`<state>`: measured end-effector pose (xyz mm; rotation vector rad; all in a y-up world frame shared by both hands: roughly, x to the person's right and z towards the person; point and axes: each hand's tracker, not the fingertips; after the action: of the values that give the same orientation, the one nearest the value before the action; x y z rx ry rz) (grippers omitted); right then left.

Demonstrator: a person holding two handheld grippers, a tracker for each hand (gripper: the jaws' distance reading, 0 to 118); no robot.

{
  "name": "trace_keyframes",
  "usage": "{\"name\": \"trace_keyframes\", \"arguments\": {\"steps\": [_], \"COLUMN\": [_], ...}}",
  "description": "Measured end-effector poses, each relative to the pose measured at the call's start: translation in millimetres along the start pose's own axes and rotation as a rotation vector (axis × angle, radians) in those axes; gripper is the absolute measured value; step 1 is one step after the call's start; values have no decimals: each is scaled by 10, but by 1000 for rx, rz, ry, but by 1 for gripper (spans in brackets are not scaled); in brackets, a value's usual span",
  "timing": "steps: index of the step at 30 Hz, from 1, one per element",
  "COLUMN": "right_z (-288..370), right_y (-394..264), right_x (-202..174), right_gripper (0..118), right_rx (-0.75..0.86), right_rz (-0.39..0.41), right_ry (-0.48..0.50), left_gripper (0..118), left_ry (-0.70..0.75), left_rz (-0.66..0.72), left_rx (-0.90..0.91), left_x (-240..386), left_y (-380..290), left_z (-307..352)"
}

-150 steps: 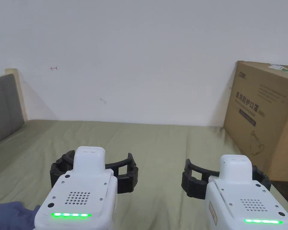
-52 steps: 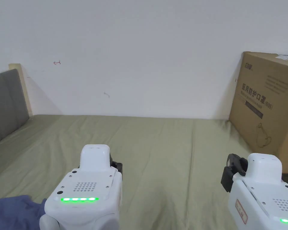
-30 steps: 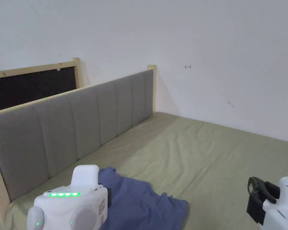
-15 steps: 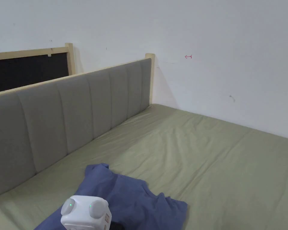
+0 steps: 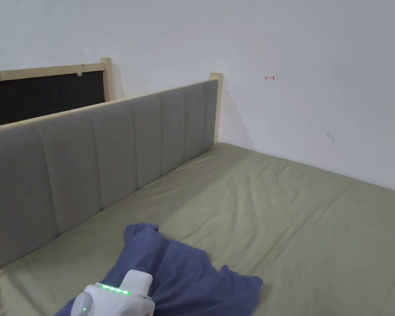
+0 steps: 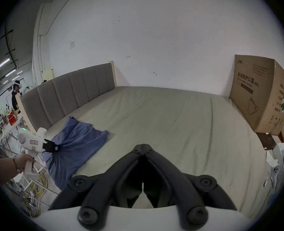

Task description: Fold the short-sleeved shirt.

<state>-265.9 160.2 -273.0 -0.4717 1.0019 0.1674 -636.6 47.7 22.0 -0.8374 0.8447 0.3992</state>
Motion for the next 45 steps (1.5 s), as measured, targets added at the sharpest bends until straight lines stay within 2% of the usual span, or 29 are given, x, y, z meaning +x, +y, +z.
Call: {"name": "trace_keyframes", "arguments": {"steps": [5, 10, 18, 20, 24, 27, 30, 32, 35, 37, 38, 39, 42, 43, 45], "right_z": [158, 423, 1097, 1270, 1580, 1758, 1859, 1860, 1813, 1766, 1744, 1721, 1653, 1632, 1600], "right_y": [64, 163, 298, 299, 273, 210, 117, 47, -102, -195, -240, -277, -369, -390, -423], "right_x": [88, 287, 707, 819, 1096, 1308, 1513, 1618, 1721, 1753, 1768, 1783, 1827, 1836, 1839], "right_gripper": [0, 0, 0, 0, 0, 0, 0, 0, 0, 0, 0, 0, 0, 0, 0], "right_rx": [44, 122, 249, 273, 291, 300, 288, 256, 209, 182, 169, 154, 118, 107, 94], "right_rz": [-24, -61, -135, -134, -132, -152, -187, -199, -223, -223, -225, -230, -249, -253, -256], "right_ry": [-1, -27, -119, -153, -196, -256, -317, -325, -323, -331, -333, -333, -324, -323, -325], "left_gripper": [0, 0, 0, 0, 0, 0, 0, 0, 0, 0, 4, 22, 100, 105, 103], "left_ry": [-44, -131, -444, -541, -614, -671, -745, -772, -730, -713, -719, -725, -751, -764, -799], "left_rz": [3, -56, -194, -207, -317, -380, -404, -420, -481, -454, -433, -418, -364, -351, -345], "left_rx": [175, 356, 598, 624, 667, 630, 486, 348, 88, -71, -166, -255, -347, -358, -342], "left_x": [-33, 238, 1512, 1840, 2542, 3013, 3517, 3873, 4386, 4620, 4705, 4751, 4771, 4748, 4635], "left_y": [101, 540, 1376, 1495, 1627, 1640, 1557, 1411, 1146, 949, 854, 738, 505, 424, 435], "left_z": [771, 1629, 2900, 3053, 3195, 3126, 2806, 2425, 1755, 1297, 1069, 891, 567, 535, 552]}}
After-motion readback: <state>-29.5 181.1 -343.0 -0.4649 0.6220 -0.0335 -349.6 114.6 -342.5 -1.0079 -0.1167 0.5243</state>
